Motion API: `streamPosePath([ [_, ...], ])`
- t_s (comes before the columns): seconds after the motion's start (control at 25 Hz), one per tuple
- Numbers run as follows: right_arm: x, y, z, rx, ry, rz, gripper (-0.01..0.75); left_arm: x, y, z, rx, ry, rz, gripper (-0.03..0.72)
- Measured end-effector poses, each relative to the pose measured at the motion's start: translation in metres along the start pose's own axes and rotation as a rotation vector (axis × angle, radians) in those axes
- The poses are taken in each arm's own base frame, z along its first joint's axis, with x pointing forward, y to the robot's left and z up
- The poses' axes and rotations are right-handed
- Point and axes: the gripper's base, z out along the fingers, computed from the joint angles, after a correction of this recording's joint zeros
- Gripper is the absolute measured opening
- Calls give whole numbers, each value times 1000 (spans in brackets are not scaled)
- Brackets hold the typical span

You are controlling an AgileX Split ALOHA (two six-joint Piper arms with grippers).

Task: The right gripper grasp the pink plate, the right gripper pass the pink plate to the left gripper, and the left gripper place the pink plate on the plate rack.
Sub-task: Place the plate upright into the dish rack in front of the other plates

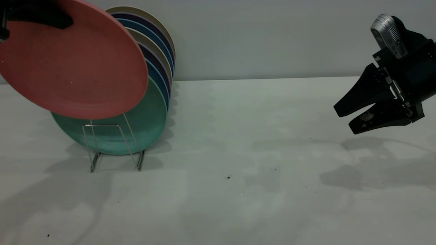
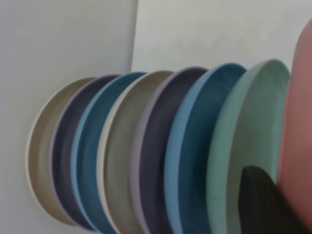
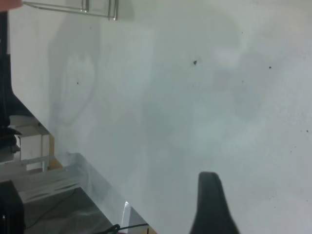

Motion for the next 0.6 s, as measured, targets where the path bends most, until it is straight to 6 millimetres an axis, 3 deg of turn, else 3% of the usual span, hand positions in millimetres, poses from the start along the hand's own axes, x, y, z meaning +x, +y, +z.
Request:
streamPosePath([
  [0.4, 0, 0, 0, 0, 0, 0, 531, 3, 5, 0, -50, 30, 0, 118],
  [0.6, 0, 0, 0, 0, 0, 0, 531, 8, 1, 10, -10, 33, -8, 118],
])
